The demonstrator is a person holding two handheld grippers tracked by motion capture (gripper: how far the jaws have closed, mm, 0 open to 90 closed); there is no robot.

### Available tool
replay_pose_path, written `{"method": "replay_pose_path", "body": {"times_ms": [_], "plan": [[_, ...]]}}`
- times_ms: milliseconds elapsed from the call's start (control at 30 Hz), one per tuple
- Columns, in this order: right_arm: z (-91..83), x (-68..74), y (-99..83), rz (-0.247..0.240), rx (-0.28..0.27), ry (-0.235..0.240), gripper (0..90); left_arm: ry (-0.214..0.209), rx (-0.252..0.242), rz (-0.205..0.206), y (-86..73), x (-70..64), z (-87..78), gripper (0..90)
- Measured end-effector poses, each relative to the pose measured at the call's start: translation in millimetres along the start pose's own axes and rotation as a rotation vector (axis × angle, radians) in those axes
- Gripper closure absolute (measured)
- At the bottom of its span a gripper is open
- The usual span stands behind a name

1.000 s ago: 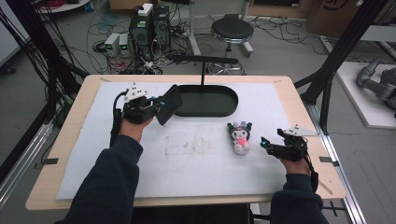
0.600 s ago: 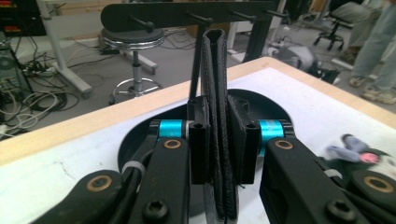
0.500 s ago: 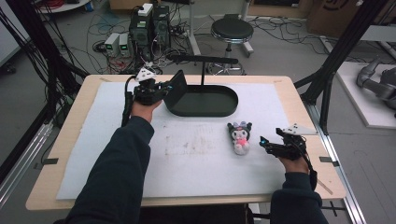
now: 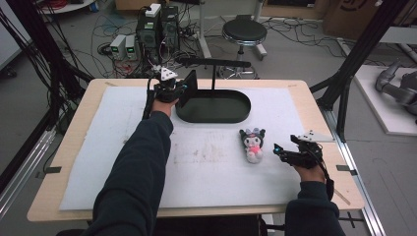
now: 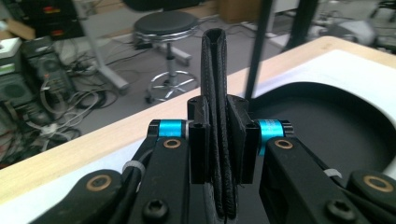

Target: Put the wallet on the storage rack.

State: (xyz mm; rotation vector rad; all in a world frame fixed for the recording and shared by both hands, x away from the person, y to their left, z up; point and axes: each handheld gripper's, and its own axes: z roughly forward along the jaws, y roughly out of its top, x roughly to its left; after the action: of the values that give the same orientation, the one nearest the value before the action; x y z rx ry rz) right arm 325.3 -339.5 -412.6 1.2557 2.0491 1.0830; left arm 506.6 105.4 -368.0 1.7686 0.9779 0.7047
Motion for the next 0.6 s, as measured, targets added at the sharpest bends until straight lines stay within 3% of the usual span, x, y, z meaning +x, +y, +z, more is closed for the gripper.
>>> {"method": "replay_pose_path", "body": {"times_ms": [133,333,500,567,600], "plan": [[-0.6,1.2,0.8,-0.003,0.000,-0.003,23.3,0.001,0.028,0.041,-4.8,-8.4,11.1,79.2],[-1.1,3.5,0.5,-0.009,0.001,-0.002,23.3,0.064,0.080,0.093,-8.8,-13.1,23.8,79.1],[-1.6,2.7,-0.8,-0.004,0.003,-0.002,23.3,0.034,0.122,0.093,-16.2,-20.1,32.5,77.0],[-1.8,1.6,-1.3,-0.008,0.003,-0.004,23.3,0.018,0.116,0.061,-16.4,-21.8,33.1,71.5],[-1.8,1.5,-1.7,-0.005,0.006,-0.004,23.3,0.008,0.116,0.048,-16.0,-21.8,32.7,63.9]]}}
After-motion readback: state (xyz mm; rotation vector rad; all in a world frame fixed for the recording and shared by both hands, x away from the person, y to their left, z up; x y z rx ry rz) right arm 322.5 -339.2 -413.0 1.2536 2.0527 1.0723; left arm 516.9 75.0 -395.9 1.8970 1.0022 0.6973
